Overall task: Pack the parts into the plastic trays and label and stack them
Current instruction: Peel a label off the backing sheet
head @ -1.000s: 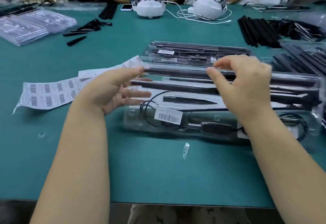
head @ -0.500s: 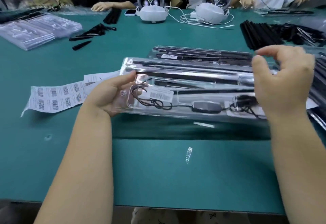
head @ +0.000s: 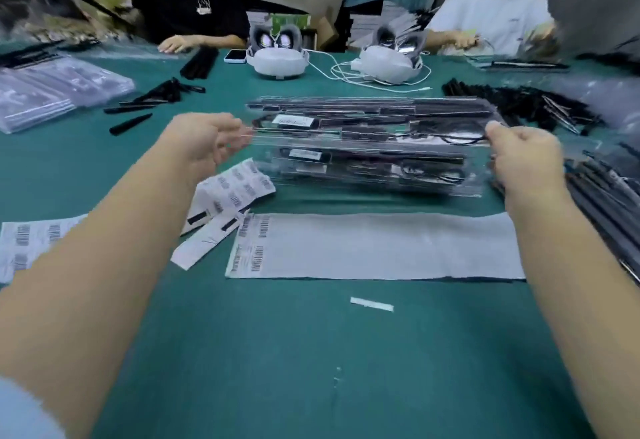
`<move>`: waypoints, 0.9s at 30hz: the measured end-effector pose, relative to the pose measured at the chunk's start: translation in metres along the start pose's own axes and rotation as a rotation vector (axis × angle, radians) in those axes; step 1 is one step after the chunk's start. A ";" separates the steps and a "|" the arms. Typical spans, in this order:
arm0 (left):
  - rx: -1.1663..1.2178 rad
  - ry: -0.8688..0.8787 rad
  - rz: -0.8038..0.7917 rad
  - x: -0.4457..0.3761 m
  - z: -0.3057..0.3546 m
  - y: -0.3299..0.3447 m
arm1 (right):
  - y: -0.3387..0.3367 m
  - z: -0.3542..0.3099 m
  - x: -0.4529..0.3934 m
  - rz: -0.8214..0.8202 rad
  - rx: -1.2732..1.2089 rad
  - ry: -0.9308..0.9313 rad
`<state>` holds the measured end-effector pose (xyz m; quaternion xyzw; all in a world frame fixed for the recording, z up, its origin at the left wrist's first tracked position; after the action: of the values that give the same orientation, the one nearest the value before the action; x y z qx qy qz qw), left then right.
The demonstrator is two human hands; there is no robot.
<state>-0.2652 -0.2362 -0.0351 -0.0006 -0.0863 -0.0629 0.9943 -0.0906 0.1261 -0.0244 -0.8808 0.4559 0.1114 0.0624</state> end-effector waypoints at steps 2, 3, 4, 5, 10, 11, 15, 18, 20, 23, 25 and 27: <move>-0.146 0.074 0.075 -0.023 0.000 0.009 | 0.011 0.018 -0.018 -0.033 0.129 0.020; -0.239 0.103 0.095 -0.034 -0.001 0.014 | 0.015 0.026 -0.024 -0.047 0.190 0.034; -0.362 0.121 0.115 -0.043 -0.005 0.018 | 0.018 0.034 -0.031 -0.040 0.249 0.039; -0.485 0.135 0.135 -0.050 -0.010 0.022 | 0.019 0.042 -0.036 -0.023 0.296 0.059; -0.612 0.107 0.179 -0.070 -0.040 0.033 | 0.021 0.067 -0.041 0.000 0.353 0.090; -0.591 0.102 0.183 -0.070 -0.041 0.034 | 0.020 0.069 -0.039 0.009 0.352 0.085; -0.704 0.114 0.231 -0.072 -0.037 0.032 | 0.011 0.072 -0.036 0.090 0.376 0.084; -0.687 0.121 0.189 -0.066 -0.028 0.034 | 0.005 0.074 -0.036 0.107 0.429 0.078; -0.867 0.067 0.191 -0.062 -0.023 0.036 | 0.007 0.079 -0.036 0.063 0.345 0.081; -1.305 0.156 0.209 -0.050 -0.020 0.042 | 0.014 0.082 -0.036 -0.019 0.132 0.094; -1.198 0.089 0.205 -0.052 -0.026 0.044 | 0.018 0.085 -0.037 -0.087 0.116 0.102; -0.966 0.007 0.158 -0.049 -0.029 0.050 | 0.019 0.086 -0.039 -0.118 0.089 0.110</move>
<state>-0.3017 -0.1811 -0.0719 -0.4682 -0.0434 -0.0201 0.8823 -0.1397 0.1643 -0.0977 -0.9072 0.4106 0.0385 0.0827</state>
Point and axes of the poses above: each hand's wrist, its own x-axis away from the middle knuckle, its own y-axis out of the palm, z = x × y, the point moved 6 cm from there along -x, towards the middle knuckle, and after that the axes turned 14 degrees about -x, right-handed, at the moved point
